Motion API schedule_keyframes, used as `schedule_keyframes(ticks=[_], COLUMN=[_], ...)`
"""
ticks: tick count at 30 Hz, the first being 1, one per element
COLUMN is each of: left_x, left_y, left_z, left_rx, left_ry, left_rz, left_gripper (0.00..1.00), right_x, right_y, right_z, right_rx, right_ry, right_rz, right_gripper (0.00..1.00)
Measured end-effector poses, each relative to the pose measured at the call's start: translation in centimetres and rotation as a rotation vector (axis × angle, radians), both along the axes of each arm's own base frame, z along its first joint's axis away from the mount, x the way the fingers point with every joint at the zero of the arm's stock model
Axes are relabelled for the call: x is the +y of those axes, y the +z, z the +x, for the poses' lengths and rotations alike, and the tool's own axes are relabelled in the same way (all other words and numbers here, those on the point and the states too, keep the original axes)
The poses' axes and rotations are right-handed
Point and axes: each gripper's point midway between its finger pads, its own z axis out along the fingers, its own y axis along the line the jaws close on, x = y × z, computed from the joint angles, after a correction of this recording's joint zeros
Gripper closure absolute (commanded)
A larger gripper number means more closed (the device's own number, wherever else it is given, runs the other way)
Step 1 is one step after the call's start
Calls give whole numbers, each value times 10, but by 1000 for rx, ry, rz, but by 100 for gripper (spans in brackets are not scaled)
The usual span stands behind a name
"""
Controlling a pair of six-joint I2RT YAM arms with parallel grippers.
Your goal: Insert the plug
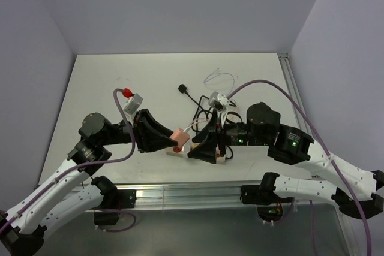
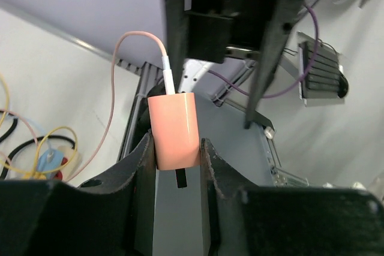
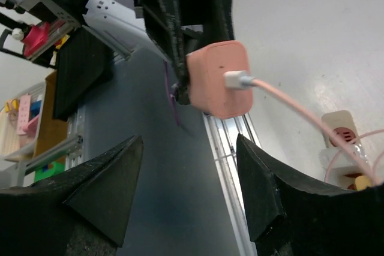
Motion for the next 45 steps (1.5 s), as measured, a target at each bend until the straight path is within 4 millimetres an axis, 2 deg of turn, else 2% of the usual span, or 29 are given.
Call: schedule_keyframes(ticks=[7, 15, 18, 20, 22, 24, 25, 26, 27, 29, 30, 32, 35, 37, 39, 42, 45], left_x=[8, 11, 11, 11, 11, 11, 11, 12, 12, 13, 13, 13, 22, 38, 56, 82, 102], left_y=[14, 14, 13, 13, 13, 12, 11, 12, 12, 11, 10, 7, 3, -6, -15, -23, -19], left_z=[-20, -28, -28, -29, -29, -32, -32, -33, -33, -31, -26, -13, 20, 44, 58, 63, 61], left_rx=[-73, -91, -91, -92, -93, -91, -90, -91, -95, -106, -95, -55, 31, 111, 165, 207, 209], left_ry=[-64, -96, -100, -103, -108, -121, -125, -127, -125, -102, -71, 18, 246, 437, 576, 719, 798], left_rz=[-47, -54, -54, -53, -52, -47, -46, -47, -48, -40, -25, 11, 75, 121, 151, 151, 103], left_gripper=[100, 100, 100, 100, 100, 100, 100, 98, 65, 31, 8, 1, 1, 0, 0, 2, 4], right_x=[17, 26, 31, 36, 42, 46, 47, 47, 47, 49, 50, 54, 55, 54, 54, 62, 75], right_y=[-3, 19, 22, 22, 21, 20, 21, 21, 22, 22, 22, 18, 7, 0, -9, -14, -17], right_z=[2, 5, 5, 5, 6, 5, 4, 3, 3, 4, 9, 20, 44, 62, 84, 133, 189], right_rx=[38, 8, 9, 11, 17, 23, 20, 18, 11, 2, -12, -43, -95, -137, -191, -274, -370], right_ry=[30, 42, 65, 81, 95, 123, 130, 138, 146, 151, 138, 103, 16, -46, -109, -208, -295], right_rz=[-13, 57, 63, 59, 50, 42, 40, 38, 35, 25, 20, 2, -47, -82, -128, -210, -294], right_gripper=[32, 35, 40, 53, 59, 68, 98, 100, 100, 100, 100, 100, 100, 100, 100, 100, 100])
